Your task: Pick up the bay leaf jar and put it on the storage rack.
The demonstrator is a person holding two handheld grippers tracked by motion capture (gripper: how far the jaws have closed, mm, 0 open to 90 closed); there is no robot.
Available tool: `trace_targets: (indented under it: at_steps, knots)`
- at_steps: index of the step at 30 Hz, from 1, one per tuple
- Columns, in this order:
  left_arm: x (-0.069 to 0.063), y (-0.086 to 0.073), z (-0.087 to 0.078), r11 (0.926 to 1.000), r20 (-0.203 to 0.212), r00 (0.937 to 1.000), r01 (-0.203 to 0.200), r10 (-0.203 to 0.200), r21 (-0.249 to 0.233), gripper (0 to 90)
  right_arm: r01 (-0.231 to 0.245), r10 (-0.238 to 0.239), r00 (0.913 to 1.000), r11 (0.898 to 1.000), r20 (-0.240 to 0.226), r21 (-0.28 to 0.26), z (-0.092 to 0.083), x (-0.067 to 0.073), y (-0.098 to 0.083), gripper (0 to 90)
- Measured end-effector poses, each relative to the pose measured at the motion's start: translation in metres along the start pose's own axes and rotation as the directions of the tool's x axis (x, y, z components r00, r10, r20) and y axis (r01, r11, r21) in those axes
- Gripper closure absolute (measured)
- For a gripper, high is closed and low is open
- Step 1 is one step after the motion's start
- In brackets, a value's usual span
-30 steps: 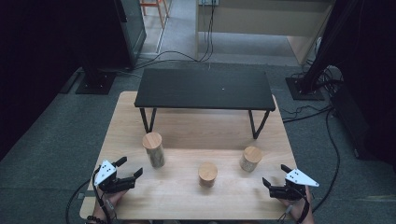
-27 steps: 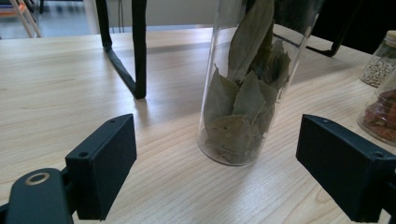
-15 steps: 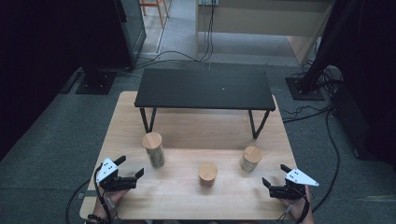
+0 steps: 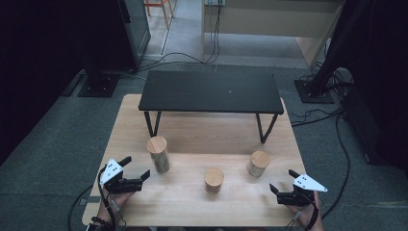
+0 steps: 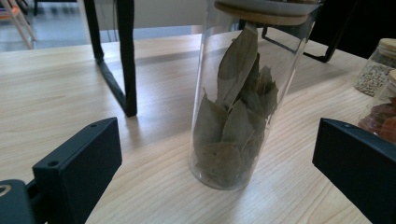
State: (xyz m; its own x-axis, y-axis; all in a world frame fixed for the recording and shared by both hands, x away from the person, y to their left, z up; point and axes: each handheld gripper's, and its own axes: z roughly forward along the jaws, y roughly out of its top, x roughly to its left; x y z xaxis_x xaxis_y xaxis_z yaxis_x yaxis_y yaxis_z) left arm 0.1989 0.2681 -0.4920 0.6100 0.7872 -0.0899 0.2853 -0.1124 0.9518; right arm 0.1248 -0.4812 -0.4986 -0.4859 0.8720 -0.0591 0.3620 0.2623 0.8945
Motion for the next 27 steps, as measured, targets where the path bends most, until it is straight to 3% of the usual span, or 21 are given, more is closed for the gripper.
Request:
trace_targets:
  at_steps: [11,27]
  knots:
    - [0.0,0.01,0.018,0.9999,0.047,0.9988,-0.013,0.013,0.002,1.3,0.0,0.0,1.0,1.0,0.001,-0.002,0.0,0.0,-0.001,1.9]
    - [-0.003,0.016,0.037,0.9998,0.052,0.9987,-0.004,0.005,-0.018,3.1,0.001,-0.001,1.0,1.0,0.004,0.0,0.0,0.001,0.0,2.0]
